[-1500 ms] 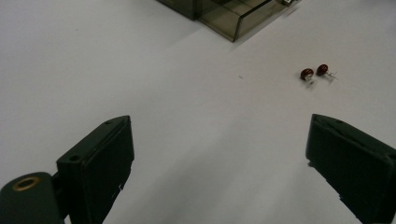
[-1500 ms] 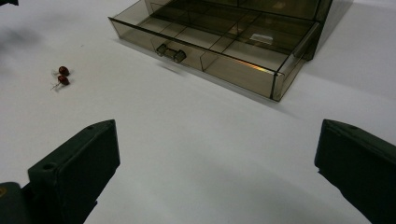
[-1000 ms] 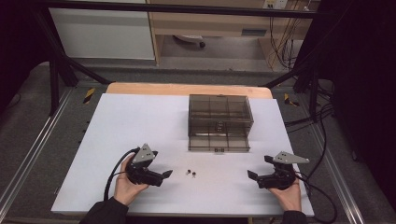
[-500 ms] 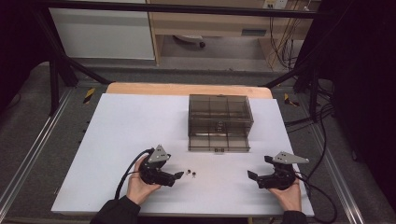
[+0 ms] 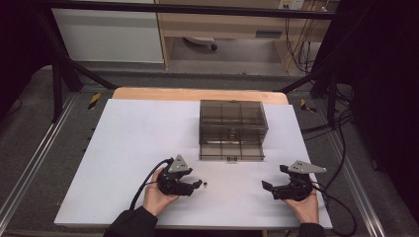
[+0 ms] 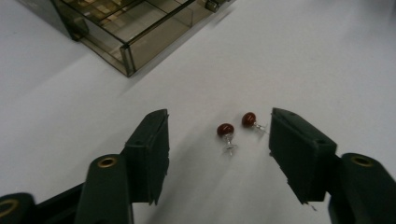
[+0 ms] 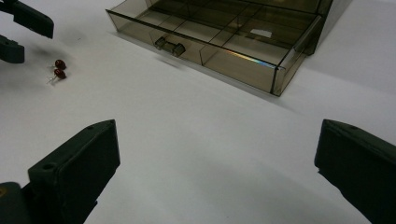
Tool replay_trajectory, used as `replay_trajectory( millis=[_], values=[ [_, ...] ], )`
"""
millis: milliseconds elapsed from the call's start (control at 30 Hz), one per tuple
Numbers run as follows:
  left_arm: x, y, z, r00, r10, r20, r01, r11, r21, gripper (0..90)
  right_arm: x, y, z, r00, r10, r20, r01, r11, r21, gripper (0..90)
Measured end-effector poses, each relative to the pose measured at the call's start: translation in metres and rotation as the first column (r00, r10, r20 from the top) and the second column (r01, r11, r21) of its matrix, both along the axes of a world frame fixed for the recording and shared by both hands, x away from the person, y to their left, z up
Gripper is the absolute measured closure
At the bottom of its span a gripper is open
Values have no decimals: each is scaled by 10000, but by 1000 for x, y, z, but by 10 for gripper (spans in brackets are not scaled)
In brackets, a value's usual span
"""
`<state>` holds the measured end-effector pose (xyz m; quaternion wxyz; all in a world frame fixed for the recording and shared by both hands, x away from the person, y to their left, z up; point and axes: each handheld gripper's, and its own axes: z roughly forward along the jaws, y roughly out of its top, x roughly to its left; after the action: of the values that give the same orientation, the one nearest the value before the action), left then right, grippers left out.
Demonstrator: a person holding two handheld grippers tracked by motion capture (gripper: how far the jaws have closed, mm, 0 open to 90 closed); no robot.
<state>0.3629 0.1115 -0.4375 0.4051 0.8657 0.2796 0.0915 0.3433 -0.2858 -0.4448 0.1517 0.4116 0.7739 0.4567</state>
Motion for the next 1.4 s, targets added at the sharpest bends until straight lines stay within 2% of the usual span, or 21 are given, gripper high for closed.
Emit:
replay_trajectory(
  millis=[233, 267, 533, 867, 1400],
  values=[
    [-2, -9, -6, 9999, -76, -91, 80, 9993, 376, 521, 0, 0, 0, 10000, -5, 30, 4, 10000, 19, 7],
    [-2, -10, -7, 9999, -33, -121, 38, 9992, 402, 561, 0, 0, 0, 10000, -7, 31, 7, 10000, 16, 7],
    [-1, -13, -11, 9998, 31, -213, -21, 9988, 479, 691, 0, -1, 0, 10000, 1, 31, -1, 10000, 13, 7],
    [0, -12, -14, 9992, 250, -310, -236, 9988, 424, 793, 0, 0, 0, 10000, -8, 17, 8, 10000, 13, 7],
    [0, -9, -10, 9982, 472, -376, -461, 9985, 284, 822, 0, 0, 0, 10000, 8, -22, -8, 10000, -6, 7]
  ],
)
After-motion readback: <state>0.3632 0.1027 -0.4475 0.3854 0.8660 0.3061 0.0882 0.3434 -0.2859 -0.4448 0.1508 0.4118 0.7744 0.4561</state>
